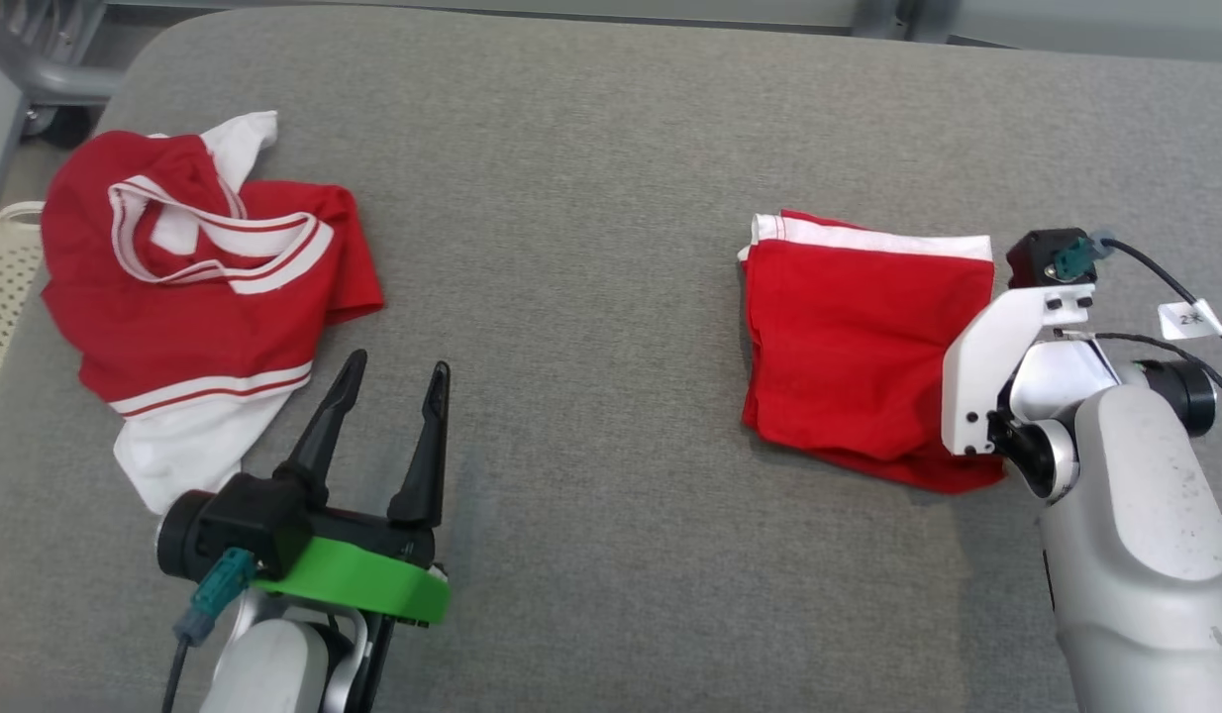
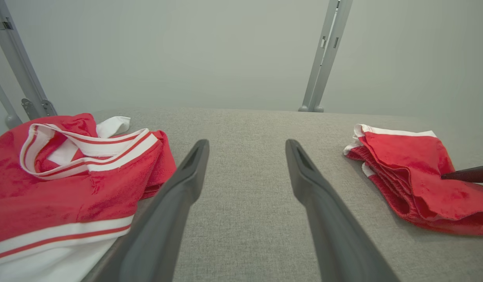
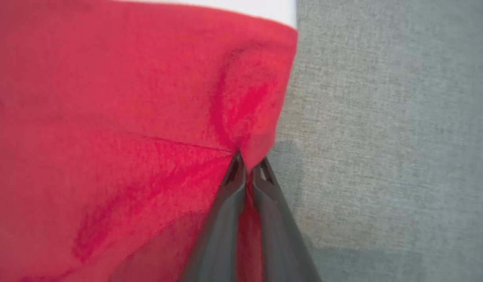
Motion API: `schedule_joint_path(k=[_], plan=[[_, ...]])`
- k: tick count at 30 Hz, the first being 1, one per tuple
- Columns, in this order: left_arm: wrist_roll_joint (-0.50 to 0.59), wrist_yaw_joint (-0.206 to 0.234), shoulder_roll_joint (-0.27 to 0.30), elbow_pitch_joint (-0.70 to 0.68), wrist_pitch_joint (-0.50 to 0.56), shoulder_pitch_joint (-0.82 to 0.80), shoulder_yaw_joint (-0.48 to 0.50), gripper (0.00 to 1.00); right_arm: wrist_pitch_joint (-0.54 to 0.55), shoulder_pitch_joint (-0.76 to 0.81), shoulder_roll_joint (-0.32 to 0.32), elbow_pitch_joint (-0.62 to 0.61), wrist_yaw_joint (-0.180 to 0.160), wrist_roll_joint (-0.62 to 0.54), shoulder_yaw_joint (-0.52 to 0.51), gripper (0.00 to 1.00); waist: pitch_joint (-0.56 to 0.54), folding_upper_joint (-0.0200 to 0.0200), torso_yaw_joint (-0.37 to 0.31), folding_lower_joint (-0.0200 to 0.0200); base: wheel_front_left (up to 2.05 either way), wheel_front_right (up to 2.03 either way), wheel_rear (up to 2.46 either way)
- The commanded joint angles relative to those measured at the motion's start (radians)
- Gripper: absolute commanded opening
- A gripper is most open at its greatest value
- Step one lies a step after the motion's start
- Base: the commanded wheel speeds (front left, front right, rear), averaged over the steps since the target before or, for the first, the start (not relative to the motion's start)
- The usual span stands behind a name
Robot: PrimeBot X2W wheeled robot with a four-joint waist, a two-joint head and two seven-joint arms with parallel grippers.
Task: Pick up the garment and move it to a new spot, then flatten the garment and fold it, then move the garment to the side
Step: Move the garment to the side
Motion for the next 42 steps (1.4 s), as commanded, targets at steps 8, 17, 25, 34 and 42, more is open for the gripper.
schedule_joint_path(k=[8,17,25,34,42], plan=[[0.022,0.005,0.029,-0.056,-0.001,-0.069,-0.004,1.00,0.027,-0.068,-0.170,0.002,-0.002,-0.008,0.181,0.00,0.091,0.0000,-0.188,0.0000,0.00,0.00,0.00],[0.070,0.015,0.065,-0.175,0.012,-0.134,-0.016,1.00,-0.010,-0.193,-0.408,0.025,-0.002,0.086,0.396,0.00,0.206,0.0000,-0.314,0.0000,0.00,0.00,0.00],[0.104,0.019,0.110,-0.294,0.071,-0.151,-0.030,1.00,-0.102,-0.272,-0.565,0.093,-0.002,0.146,0.457,0.00,0.311,0.0000,-0.343,0.0000,0.00,0.00,0.00],[0.119,0.016,0.146,-0.385,0.135,-0.153,-0.042,1.00,-0.198,-0.356,-0.691,0.173,-0.002,0.148,0.450,0.00,0.384,0.0000,-0.354,0.0000,0.00,0.00,0.00],[0.128,0.024,0.166,-0.433,0.166,-0.158,-0.043,1.00,-0.258,-0.384,-0.738,0.239,-0.002,0.109,0.368,0.00,0.418,0.0000,-0.337,0.0000,0.00,0.00,0.00]])
